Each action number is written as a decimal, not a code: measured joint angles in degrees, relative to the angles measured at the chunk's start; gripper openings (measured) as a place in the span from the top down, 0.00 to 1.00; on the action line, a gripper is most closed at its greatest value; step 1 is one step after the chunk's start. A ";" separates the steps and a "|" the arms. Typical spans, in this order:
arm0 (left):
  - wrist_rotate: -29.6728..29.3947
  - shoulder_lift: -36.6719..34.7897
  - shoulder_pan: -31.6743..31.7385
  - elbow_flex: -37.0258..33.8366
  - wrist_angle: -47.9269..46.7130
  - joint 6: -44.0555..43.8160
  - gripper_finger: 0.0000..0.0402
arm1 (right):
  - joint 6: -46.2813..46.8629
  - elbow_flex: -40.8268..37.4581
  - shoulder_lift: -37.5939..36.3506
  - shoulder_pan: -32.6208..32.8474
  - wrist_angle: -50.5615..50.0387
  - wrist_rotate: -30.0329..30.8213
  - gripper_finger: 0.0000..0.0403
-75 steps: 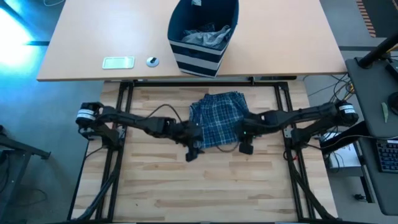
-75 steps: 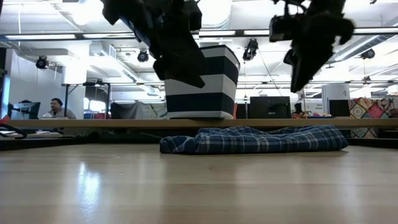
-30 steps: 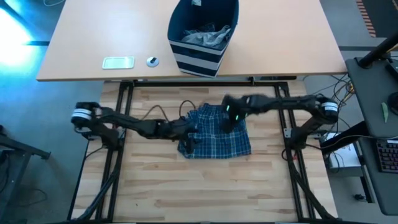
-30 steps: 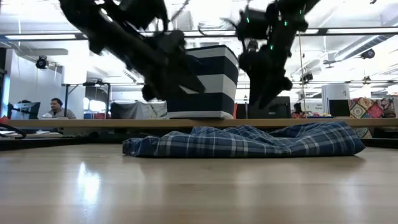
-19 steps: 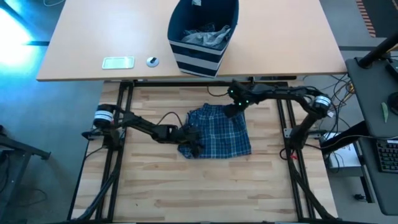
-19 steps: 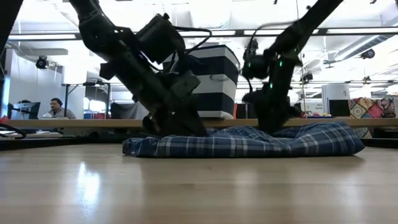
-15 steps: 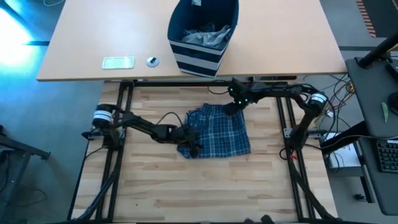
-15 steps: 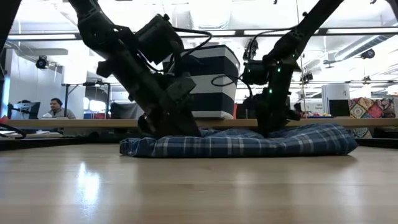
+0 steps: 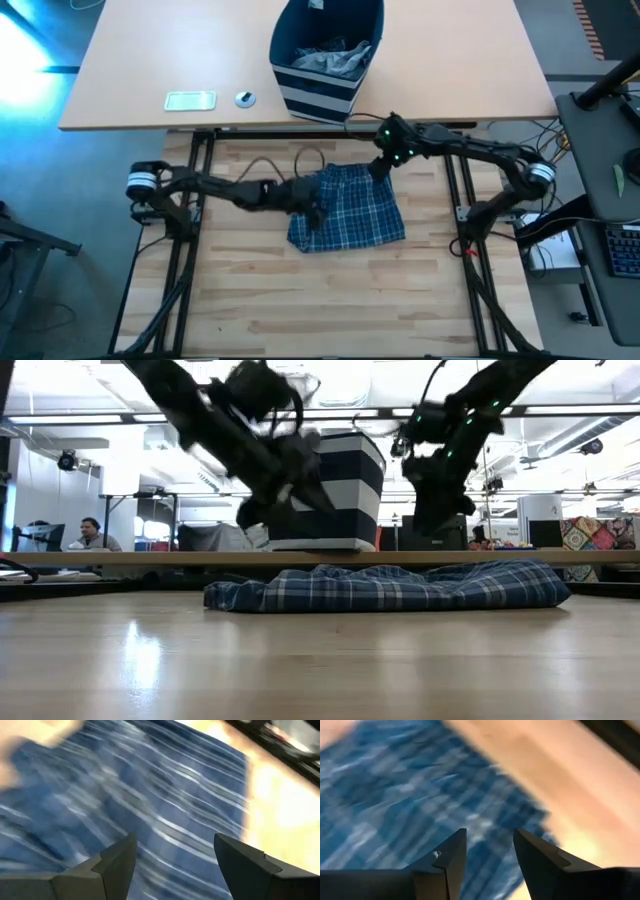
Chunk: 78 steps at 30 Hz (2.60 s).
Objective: Fold Laundry from Bin
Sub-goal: Fold the blue patterned pants
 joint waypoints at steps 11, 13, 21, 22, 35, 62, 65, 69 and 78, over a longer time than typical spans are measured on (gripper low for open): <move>-5.09 12.11 10.38 0.70 5.79 -0.05 0.38 | 3.43 -11.21 6.21 0.29 17.98 0.56 0.94; -6.29 12.28 11.02 0.70 4.58 -1.51 0.38 | 2.27 -11.22 8.49 -0.63 18.34 3.76 0.96; -6.71 4.30 11.93 1.43 -2.72 0.86 0.38 | -5.20 -7.84 7.93 -2.53 17.76 3.77 0.96; -6.73 2.88 11.93 1.62 -4.55 2.12 0.38 | -5.97 -7.21 6.61 -2.19 17.01 2.36 0.94; 2.65 -9.28 0.61 0.20 -9.36 13.49 0.38 | -13.26 -6.93 -7.25 18.54 -0.73 5.05 0.57; -3.70 -33.36 -8.75 -15.38 -16.21 2.13 0.38 | -33.28 -4.08 7.29 13.77 -19.63 38.97 0.54; -3.71 -37.14 -8.75 -17.42 -16.13 0.83 0.38 | -26.12 1.76 5.52 13.18 -20.16 36.59 0.54; -3.63 -39.70 -8.75 -18.52 -17.78 0.27 0.38 | 2.94 3.73 1.72 11.46 -18.67 17.63 0.54; -3.59 -38.81 -8.86 -20.78 -17.19 3.37 0.38 | 40.29 -11.85 -1.72 7.53 -15.50 8.05 0.54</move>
